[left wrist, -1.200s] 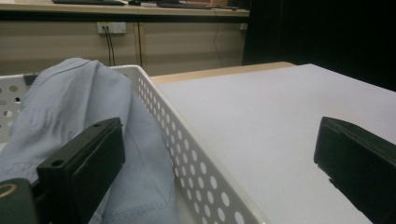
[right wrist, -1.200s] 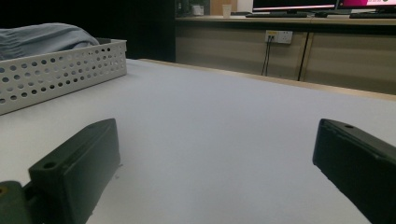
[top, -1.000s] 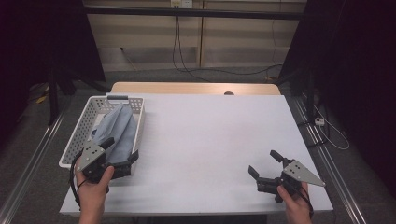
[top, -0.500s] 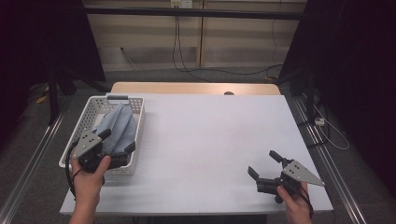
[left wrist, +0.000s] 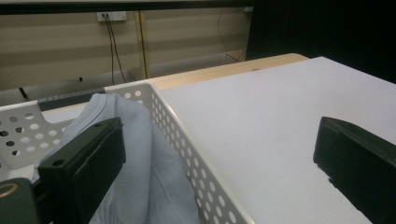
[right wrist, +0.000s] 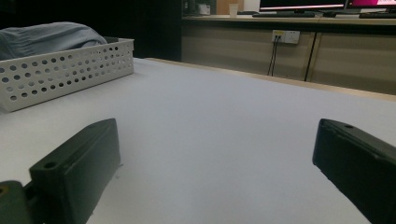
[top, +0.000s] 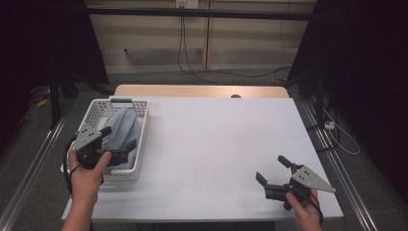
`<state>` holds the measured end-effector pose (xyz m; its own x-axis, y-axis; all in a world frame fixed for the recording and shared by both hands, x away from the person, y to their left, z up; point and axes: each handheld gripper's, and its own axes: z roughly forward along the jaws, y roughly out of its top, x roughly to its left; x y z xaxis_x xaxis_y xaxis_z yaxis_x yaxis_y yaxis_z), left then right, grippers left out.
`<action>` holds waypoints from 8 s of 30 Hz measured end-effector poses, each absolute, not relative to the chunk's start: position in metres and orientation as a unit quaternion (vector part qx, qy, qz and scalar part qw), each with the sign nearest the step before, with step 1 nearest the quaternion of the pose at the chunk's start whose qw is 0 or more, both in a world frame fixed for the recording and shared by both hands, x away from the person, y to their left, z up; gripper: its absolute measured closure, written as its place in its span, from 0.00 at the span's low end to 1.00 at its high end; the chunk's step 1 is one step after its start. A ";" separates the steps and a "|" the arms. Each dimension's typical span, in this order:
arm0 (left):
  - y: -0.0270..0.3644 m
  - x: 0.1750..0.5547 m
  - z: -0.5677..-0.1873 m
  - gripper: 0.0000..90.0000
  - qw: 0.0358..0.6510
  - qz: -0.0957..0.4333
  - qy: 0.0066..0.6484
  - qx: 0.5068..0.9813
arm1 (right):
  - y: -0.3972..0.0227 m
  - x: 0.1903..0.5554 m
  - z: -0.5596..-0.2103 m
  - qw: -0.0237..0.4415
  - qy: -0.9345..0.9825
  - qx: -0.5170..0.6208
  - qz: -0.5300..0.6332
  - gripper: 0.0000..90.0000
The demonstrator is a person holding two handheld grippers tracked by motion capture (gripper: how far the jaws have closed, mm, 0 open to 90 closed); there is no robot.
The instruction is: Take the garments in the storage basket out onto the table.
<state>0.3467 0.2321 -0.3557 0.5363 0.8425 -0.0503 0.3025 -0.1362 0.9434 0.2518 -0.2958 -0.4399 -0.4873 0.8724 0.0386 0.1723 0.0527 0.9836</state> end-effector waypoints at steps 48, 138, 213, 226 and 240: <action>0.264 0.402 -0.343 0.03 0.445 0.246 0.462 0.726 | -0.294 0.254 -0.441 0.303 0.664 0.389 0.562 0.01; 0.268 0.477 -0.438 0.00 0.285 0.128 0.581 0.752 | -0.294 0.256 -0.444 0.298 0.670 0.392 0.555 0.01; 0.256 0.469 -0.358 0.64 0.313 0.077 0.598 0.733 | -0.294 0.260 -0.443 0.300 0.671 0.387 0.557 0.01; 0.260 0.466 -0.327 0.64 0.327 0.081 0.585 0.738 | -0.293 0.261 -0.442 0.298 0.673 0.383 0.558 0.01; 0.260 0.465 -0.298 0.64 0.340 0.088 0.572 0.742 | -0.292 0.260 -0.442 0.298 0.673 0.381 0.559 0.01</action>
